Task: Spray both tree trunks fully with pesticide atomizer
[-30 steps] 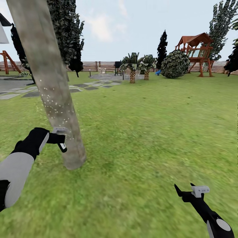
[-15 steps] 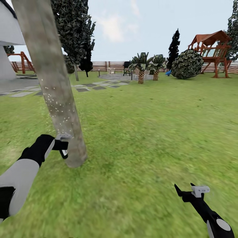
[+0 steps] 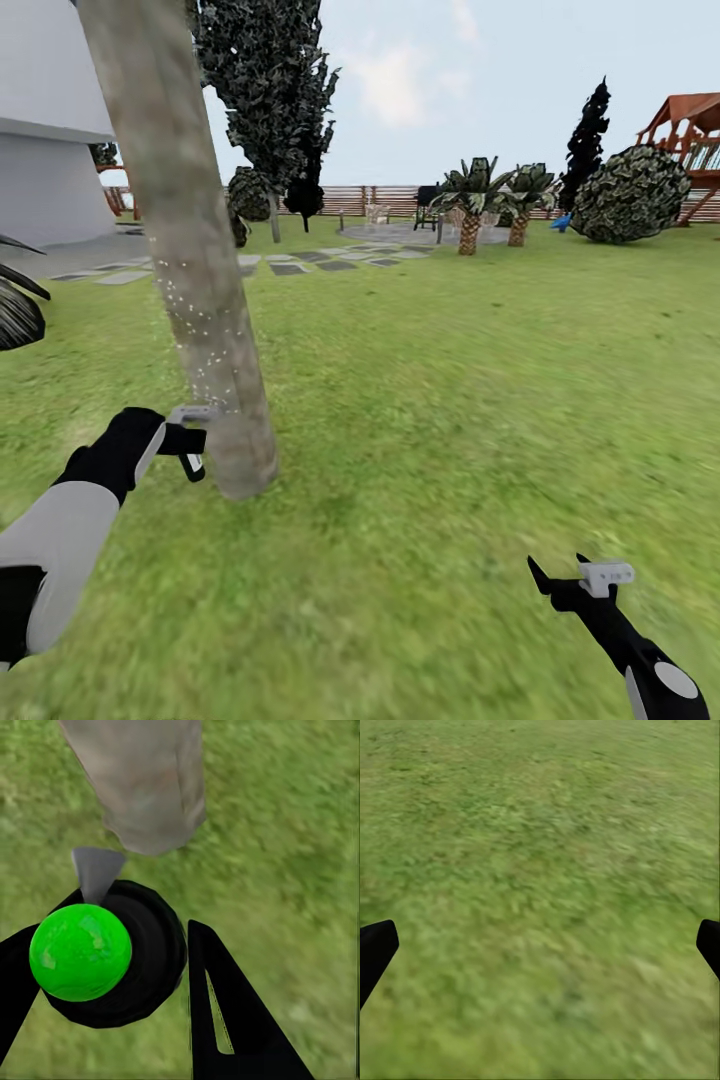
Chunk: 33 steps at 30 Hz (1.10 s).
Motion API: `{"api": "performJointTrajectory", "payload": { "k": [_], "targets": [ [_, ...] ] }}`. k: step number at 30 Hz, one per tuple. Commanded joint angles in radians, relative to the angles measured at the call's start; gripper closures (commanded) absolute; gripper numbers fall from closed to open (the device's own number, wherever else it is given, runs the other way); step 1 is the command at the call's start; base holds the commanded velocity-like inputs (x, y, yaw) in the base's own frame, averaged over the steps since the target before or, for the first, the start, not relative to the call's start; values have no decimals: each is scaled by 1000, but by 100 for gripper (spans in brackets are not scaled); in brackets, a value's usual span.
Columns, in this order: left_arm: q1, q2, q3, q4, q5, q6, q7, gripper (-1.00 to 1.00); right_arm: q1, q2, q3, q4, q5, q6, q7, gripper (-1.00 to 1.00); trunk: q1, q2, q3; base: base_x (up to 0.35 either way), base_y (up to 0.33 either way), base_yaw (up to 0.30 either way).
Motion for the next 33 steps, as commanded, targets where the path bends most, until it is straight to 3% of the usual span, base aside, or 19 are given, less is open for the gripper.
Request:
{"api": "performJointTrajectory", "payload": {
  "k": [1, 13, 33],
  "targets": [
    [-1, 0, -1, -1, -9, 4, -7, 100, -1, 0, -4, 1, 10, -7, 4, -100, 0, 0, -1, 89, -270, 57],
    [1, 0, -1, 4, -10, 4, -6, 100, -1, 0, -4, 1, 11, -7, 4, -100, 0, 0, -1, 82, -270, 20],
    [2, -3, -1, 4, -7, 5, 30, 100, -1, 1, -3, 2, 11, -7, 4, -100, 0, 0, -1, 81, -270, 269]
  ]
}}
